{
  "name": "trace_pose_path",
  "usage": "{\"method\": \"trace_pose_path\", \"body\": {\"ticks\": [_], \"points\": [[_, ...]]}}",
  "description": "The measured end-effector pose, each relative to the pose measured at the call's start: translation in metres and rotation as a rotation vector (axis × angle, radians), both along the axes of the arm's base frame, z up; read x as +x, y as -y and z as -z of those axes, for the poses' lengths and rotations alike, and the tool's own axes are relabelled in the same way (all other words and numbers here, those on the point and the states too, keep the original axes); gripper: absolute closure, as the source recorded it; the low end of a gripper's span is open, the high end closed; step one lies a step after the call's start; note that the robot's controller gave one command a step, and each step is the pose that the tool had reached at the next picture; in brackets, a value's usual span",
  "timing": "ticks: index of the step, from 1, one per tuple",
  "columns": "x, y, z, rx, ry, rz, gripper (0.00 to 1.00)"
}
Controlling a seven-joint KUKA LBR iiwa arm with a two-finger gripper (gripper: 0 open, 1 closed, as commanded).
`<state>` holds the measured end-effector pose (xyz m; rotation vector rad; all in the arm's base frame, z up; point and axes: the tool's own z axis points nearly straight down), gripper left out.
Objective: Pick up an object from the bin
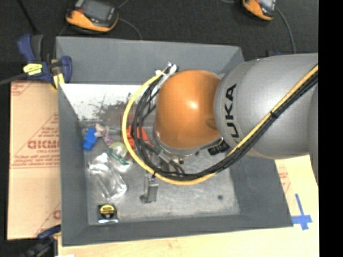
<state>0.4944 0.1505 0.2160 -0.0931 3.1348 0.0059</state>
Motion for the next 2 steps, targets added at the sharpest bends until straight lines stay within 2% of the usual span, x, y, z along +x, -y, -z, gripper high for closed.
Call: {"method": "trace_pose_path", "body": {"ticks": [1, 2], "points": [[0.081, 0.032, -0.019, -0.002, 0.004, 0.105, 0.00], [0.112, -0.004, 0.097, -0.002, -0.007, 0.156, 0.00]]}}
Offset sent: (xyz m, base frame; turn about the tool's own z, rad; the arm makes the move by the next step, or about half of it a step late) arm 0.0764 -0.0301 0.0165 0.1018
